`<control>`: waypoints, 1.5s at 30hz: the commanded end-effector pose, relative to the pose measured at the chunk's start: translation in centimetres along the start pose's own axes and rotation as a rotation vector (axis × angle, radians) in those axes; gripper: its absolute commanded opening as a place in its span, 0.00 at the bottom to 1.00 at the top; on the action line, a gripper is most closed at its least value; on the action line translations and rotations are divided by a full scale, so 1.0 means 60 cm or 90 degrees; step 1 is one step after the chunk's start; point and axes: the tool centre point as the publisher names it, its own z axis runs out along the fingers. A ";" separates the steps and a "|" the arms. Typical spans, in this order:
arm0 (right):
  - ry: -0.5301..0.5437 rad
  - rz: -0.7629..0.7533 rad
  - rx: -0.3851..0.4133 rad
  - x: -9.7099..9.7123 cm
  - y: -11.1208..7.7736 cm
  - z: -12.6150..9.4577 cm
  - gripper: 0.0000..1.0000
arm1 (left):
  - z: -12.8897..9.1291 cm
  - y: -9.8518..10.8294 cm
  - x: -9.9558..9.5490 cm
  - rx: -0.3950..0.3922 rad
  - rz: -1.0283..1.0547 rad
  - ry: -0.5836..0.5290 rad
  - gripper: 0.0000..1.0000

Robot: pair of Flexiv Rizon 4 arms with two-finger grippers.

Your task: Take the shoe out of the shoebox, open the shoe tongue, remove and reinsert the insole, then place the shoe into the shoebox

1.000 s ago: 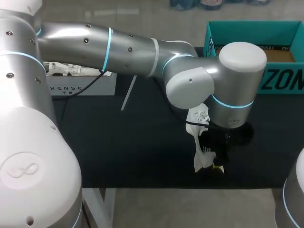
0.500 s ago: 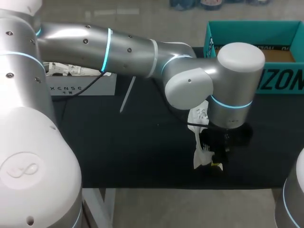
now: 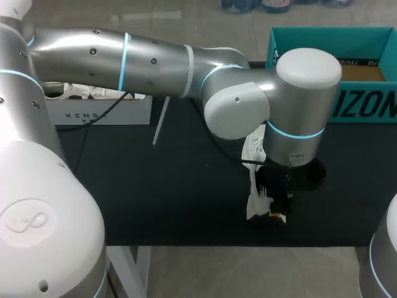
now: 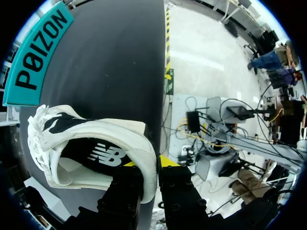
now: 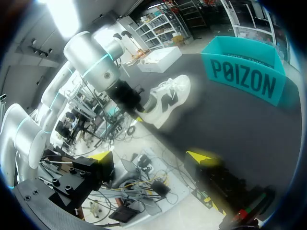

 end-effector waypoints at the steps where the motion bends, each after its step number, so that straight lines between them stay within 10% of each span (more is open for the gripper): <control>1: -0.173 0.000 -0.006 0.013 -0.008 0.001 1.00 | -0.057 0.076 0.006 0.021 0.037 -0.013 0.00; 13: -0.173 0.000 -0.006 0.013 -0.008 0.001 1.00 | -0.112 0.220 -0.016 -0.026 0.135 -0.042 0.00; 26: -0.173 0.000 -0.006 0.013 -0.008 0.001 1.00 | -0.107 0.299 -0.054 -0.091 0.182 -0.093 0.00; 45: -0.173 0.000 -0.006 0.013 -0.008 0.001 1.00 | -0.107 0.299 -0.054 -0.091 0.182 -0.093 0.00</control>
